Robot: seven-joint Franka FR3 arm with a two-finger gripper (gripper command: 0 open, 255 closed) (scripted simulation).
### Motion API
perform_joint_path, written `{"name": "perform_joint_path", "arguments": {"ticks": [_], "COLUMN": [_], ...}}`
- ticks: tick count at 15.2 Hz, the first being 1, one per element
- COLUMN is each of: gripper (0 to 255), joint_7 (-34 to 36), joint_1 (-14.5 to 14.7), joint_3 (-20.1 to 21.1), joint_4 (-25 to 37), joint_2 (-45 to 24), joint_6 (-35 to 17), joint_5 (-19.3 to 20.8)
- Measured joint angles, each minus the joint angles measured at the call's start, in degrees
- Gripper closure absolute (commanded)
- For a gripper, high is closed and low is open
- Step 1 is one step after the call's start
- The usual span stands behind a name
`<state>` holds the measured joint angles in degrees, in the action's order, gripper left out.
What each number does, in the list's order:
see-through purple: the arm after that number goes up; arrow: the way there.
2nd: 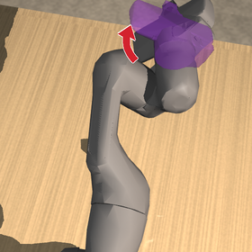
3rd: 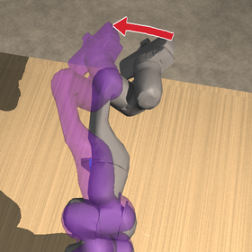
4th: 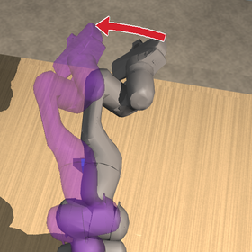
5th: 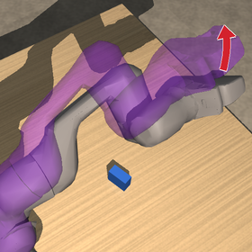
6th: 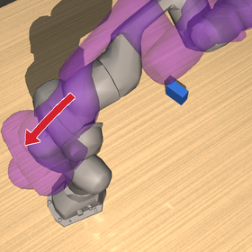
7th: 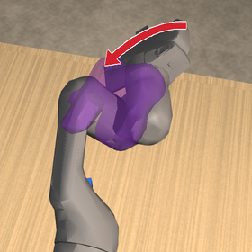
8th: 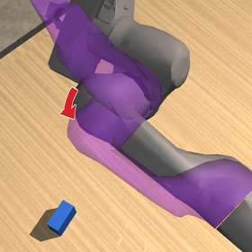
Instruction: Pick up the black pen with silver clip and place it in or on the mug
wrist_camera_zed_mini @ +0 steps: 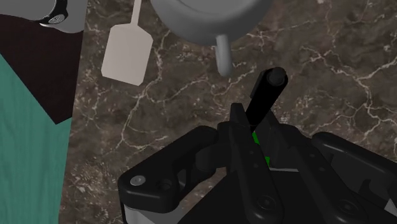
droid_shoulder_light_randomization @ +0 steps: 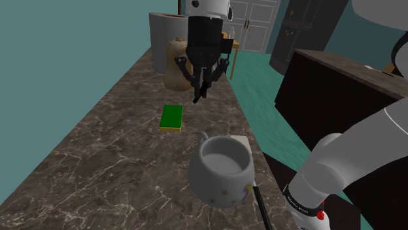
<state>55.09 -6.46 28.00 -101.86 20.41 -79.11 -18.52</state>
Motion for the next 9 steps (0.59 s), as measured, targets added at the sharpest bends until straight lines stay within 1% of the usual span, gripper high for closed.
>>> {"name": "perform_joint_path", "arguments": {"ticks": [9], "gripper": [255], "joint_7": [2.23], "joint_1": [-0.30], "joint_3": [0.20], "joint_4": [9.51], "joint_2": [-3.10], "joint_6": [6.38], "joint_5": [0.83]}}
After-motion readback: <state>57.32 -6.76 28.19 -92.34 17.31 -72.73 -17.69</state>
